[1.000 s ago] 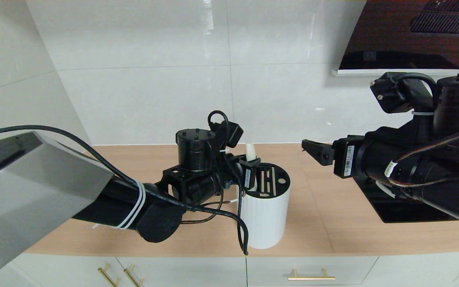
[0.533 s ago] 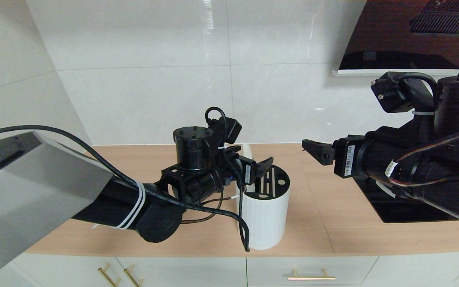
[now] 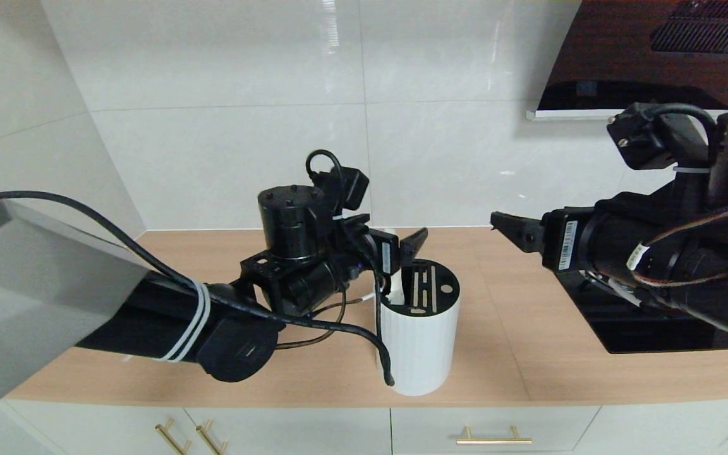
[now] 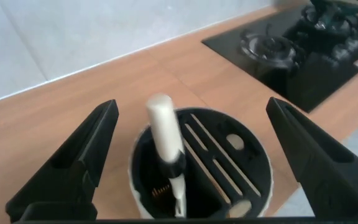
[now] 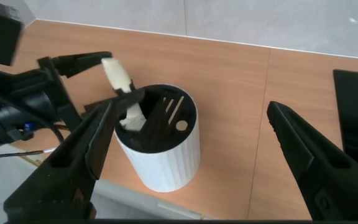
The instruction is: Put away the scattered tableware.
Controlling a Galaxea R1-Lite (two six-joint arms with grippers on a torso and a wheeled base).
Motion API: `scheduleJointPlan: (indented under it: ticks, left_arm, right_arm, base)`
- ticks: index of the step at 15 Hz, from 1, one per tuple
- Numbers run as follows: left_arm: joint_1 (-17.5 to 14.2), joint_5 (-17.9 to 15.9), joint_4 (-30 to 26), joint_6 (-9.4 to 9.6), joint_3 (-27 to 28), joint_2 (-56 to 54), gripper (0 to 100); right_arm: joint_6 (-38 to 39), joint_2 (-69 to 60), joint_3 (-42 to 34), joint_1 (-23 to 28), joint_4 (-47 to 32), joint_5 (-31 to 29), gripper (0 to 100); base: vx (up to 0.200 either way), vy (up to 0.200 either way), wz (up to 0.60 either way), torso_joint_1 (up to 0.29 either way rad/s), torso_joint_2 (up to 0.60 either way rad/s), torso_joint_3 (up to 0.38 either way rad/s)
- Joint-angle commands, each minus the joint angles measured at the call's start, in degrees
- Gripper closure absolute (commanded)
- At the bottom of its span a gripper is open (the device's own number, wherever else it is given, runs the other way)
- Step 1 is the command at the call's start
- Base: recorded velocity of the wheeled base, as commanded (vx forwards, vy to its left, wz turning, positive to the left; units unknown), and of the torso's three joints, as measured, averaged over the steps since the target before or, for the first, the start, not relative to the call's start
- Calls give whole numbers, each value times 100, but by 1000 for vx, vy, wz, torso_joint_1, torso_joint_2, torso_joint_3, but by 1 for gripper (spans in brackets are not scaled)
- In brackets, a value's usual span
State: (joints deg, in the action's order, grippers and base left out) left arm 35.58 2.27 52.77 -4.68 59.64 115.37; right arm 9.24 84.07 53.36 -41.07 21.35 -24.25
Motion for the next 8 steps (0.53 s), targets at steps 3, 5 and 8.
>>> scheduleJointPlan:
  ticks: [3,5,8]
  left_arm:
    - [-491,749,822,-297,-848,-1606,0]
    - [-1150,969,910,-288,-1508,-2414,0]
    - [-2460,1136,796,-279,-2589,-3706,0]
  right_arm:
    - [-10,-1050,-809,653,1,-1,0]
    - [-142,-1964,-1372,1031,-25,87,0]
    - [-704,-3388,-2022,1752,-34,403,0]
  base:
    - [0,0,0,0,0,0]
    - [0,0,0,0,0,0]
    - [0,0,0,0,0,0]
